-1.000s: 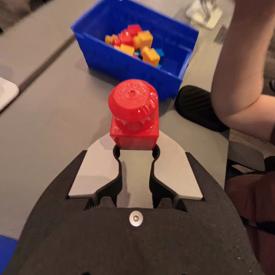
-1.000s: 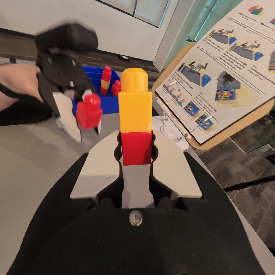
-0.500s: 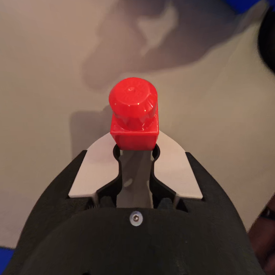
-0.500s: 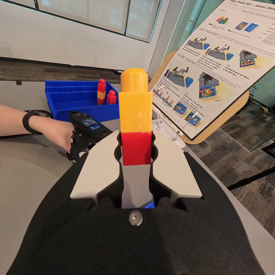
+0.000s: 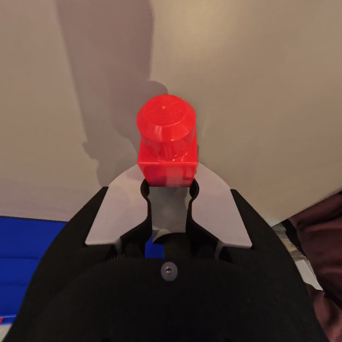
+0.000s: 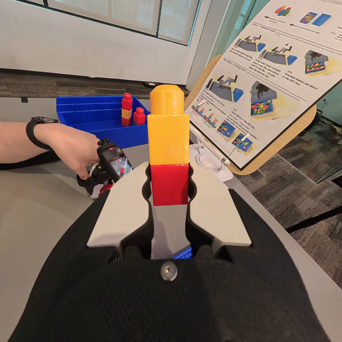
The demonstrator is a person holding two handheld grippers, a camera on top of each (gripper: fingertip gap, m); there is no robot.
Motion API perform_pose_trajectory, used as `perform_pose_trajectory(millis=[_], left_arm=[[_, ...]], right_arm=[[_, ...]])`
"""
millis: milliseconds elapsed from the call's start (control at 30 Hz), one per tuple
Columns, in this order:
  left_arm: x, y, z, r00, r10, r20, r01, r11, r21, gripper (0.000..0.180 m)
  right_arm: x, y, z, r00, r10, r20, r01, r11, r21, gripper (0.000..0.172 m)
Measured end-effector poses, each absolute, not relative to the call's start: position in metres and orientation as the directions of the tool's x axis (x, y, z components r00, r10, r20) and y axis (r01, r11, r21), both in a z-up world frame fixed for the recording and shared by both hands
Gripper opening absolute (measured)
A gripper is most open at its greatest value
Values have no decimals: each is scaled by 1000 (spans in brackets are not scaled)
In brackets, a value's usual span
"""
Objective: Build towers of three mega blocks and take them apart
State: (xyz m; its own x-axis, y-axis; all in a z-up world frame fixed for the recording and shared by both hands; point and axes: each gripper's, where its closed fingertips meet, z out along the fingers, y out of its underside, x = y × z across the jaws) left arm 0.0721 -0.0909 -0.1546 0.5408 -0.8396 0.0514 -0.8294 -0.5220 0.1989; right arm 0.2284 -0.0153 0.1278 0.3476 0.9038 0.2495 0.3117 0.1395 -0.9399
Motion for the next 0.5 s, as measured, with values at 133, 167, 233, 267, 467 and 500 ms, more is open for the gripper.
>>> perform_pose_trajectory(millis=[133, 167, 233, 267, 467, 500], left_arm=[[73, -90, -157, 498, -866, 47, -847, -475, 238, 40], [72, -91, -157, 487, -872, 49, -850, -460, 257, 40], [67, -93, -156, 468, -883, 46, -843, -430, 323, 40], [64, -92, -155, 451, -892, 31, -838, -412, 358, 40], [55, -94, -157, 411, -911, 29, -795, -343, 500, 41], [55, -94, -157, 406, -913, 28, -794, -337, 505, 40]], right_arm=[[231, -13, 128, 349, 902, 253, 315, 141, -938, 37], [231, -13, 128, 348, 903, 251, 314, 140, -939, 36], [230, -12, 128, 346, 905, 248, 314, 138, -939, 37], [230, -11, 127, 346, 905, 246, 315, 135, -939, 37], [229, -11, 122, 338, 909, 246, 334, 129, -934, 37], [228, -12, 122, 336, 910, 244, 332, 129, -935, 37]])
